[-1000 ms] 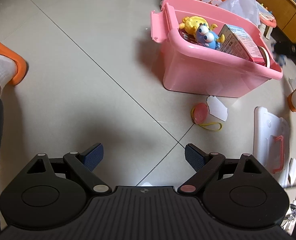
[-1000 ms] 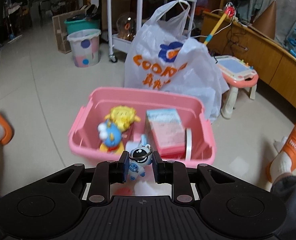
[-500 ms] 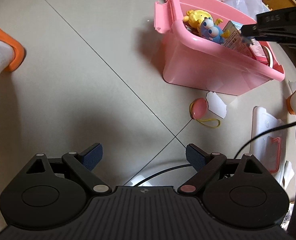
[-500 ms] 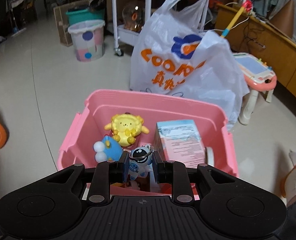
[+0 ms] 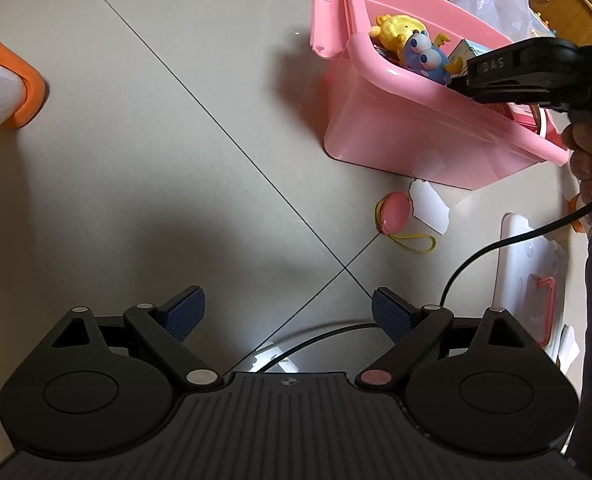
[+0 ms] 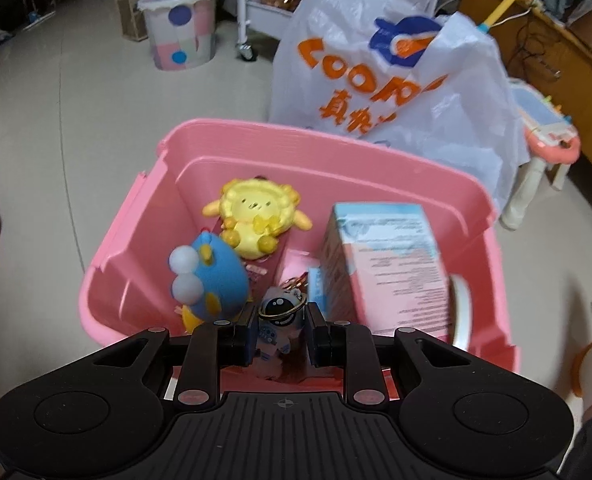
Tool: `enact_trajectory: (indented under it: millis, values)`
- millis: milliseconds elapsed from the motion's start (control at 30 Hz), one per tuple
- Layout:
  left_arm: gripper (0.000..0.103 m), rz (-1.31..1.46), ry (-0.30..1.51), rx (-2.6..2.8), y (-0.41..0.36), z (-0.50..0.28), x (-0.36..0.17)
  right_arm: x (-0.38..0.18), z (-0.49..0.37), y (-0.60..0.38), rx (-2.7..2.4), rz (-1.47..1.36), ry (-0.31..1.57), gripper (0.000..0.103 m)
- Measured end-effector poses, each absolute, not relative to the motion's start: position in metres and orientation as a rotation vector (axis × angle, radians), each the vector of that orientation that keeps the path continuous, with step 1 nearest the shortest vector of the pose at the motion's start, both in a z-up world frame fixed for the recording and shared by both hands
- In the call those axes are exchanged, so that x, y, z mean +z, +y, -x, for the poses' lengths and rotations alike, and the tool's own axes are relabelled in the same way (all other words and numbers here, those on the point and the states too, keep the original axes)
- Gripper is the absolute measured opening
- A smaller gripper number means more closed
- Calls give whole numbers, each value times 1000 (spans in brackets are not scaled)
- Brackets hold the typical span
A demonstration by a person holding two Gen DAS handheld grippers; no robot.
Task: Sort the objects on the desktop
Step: 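Open the right gripper to release the robot figure in the bin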
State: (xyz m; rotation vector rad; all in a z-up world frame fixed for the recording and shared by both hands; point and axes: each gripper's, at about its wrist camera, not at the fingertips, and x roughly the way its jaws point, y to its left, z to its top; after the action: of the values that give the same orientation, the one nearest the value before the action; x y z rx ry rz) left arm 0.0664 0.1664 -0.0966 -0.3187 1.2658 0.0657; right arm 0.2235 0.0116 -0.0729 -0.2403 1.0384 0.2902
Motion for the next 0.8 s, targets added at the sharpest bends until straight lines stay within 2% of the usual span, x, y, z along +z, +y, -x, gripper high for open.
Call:
enact_trajectory:
  millis: [600,800]
  values:
    - [93,337,1299,88,166,-67,-105,-91,-244,1,296,133,1179,22]
    - [93,338,1301,96,166,-67,-106,-82,-239,-7,295,94,1152,24]
